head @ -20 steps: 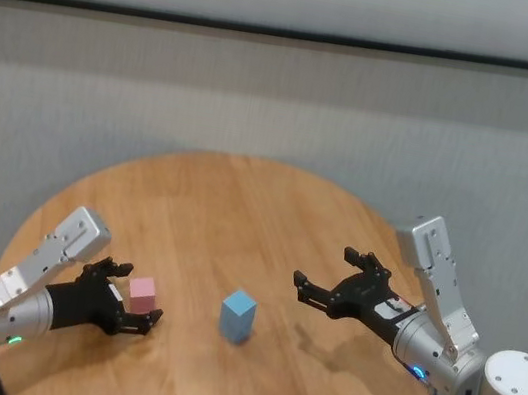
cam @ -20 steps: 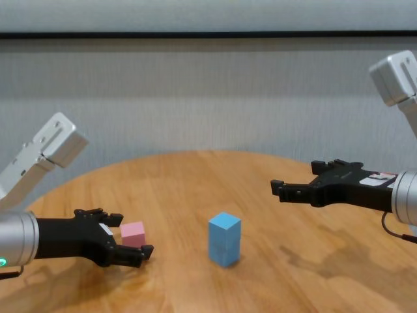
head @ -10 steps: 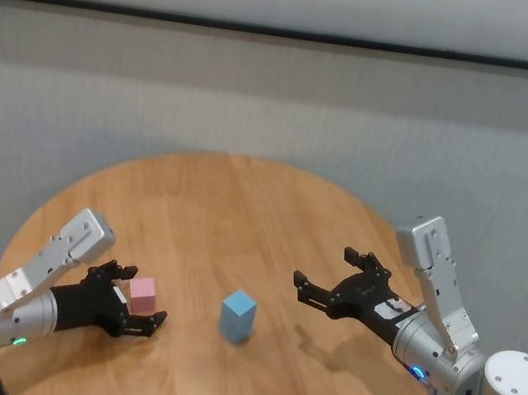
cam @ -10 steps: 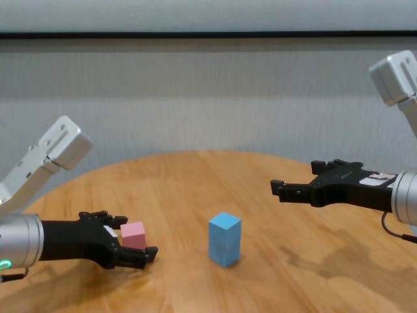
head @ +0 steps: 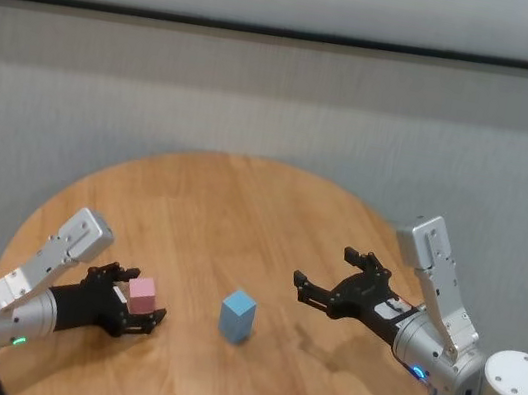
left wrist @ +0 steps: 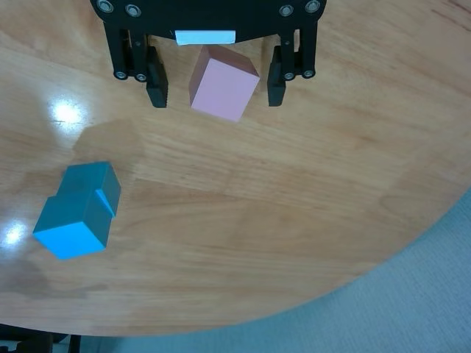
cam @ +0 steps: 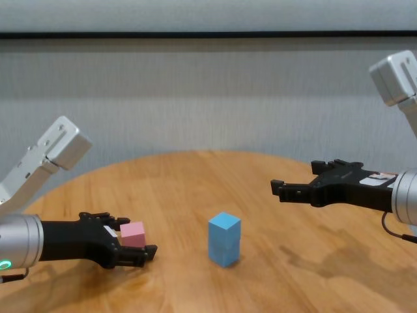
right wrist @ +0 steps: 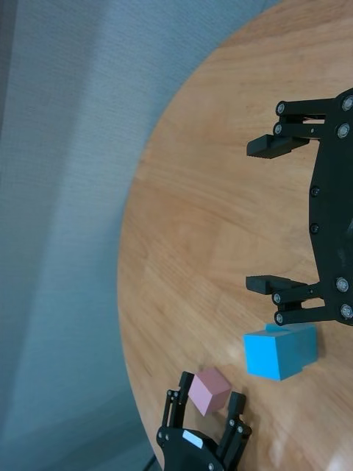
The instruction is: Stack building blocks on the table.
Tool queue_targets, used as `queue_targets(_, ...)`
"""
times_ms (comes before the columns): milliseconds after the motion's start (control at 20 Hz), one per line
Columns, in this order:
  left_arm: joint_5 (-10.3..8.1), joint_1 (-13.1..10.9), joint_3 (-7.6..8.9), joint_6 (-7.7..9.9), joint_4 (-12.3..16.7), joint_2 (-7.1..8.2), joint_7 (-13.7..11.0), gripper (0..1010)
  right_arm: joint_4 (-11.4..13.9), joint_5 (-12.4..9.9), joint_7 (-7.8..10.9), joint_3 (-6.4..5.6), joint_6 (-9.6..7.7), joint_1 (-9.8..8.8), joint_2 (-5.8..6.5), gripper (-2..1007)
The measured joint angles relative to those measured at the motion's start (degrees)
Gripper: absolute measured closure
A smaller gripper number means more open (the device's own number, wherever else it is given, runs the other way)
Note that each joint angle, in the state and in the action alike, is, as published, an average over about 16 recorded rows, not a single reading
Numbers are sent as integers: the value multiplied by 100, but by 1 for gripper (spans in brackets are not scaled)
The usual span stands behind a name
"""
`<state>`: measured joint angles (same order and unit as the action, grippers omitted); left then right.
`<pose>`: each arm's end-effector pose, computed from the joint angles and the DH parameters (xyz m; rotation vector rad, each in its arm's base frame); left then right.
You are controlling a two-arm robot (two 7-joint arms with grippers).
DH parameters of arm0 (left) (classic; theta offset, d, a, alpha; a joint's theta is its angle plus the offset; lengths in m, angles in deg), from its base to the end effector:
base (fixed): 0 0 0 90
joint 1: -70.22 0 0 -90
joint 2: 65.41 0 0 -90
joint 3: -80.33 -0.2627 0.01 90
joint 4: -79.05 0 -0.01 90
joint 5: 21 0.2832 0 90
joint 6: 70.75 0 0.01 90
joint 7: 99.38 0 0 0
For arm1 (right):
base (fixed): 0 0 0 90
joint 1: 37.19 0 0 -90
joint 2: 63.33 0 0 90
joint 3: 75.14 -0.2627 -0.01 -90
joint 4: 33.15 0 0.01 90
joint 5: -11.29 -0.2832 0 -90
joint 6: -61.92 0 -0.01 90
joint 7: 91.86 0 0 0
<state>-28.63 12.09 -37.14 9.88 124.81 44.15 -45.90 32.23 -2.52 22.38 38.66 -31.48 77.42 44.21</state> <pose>0.4143 0.0655 -0.3063 0.4399 -0.0617 0.7373 0.3967 -0.0140 -0.2684 -0.2701 0.0118 -0.9092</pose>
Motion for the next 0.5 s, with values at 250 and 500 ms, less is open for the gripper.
queue_targets(250,-3,3,8,4,-3,-2,10,272,0,0,0,0,0,0,0,0)
queue_targets(500,4,-4,14,19,20,5,28,438,0,0,0,0,0,0,0,0)
